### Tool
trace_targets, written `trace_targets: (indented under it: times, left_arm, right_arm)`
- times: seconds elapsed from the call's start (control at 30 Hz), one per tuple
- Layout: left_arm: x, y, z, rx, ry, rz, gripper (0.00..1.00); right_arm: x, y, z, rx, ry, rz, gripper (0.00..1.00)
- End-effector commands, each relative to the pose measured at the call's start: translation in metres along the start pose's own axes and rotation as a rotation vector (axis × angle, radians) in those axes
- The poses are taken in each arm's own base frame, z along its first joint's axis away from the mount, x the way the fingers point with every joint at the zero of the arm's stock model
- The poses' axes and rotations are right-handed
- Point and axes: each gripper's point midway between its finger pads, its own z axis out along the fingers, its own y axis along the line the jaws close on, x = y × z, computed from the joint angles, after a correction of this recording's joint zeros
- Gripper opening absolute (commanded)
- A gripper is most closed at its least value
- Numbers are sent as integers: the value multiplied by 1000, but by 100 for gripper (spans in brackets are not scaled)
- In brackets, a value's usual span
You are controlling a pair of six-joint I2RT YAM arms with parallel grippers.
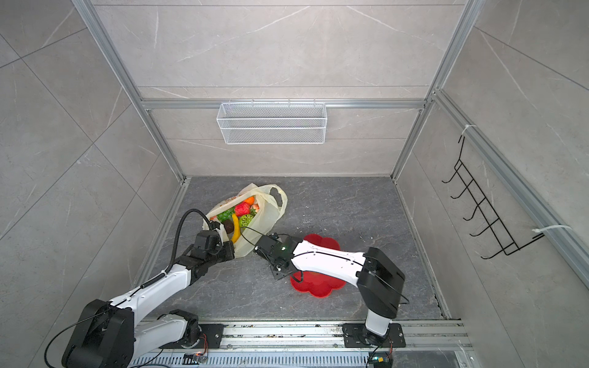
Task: Take the fake fruits out of the plastic bag
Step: 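Release the red plate beside the bag and raise the right gripper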
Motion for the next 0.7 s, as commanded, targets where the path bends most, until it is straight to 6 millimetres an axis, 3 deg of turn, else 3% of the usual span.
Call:
trace_targets:
  times: [0.0,0.07,0.17,0.3,0.47,0.67]
  left_arm:
    - [-4,-15,1,68,-5,40,0]
    - [-2,-17,3,71,10,47,0]
    - [-2,-17,4,69,11,52,0]
    - [-3,-17,2,61,3,56,0]
    - [-2,-18,3,62,5,59,0]
    - [0,-20,6,64,15,66,0]
  right_arm:
    - [-1,-37,-34,-50,-73,64,56]
    - [4,-65,-43,-45,-96,160,60]
    - [30,-124,-47,11,-96,408,64]
    - [68,-162,-37,57,-83,634,68]
    - [98,-180,-23,64,-91,785,76]
    - [105,-181,0,52,-75,788,89]
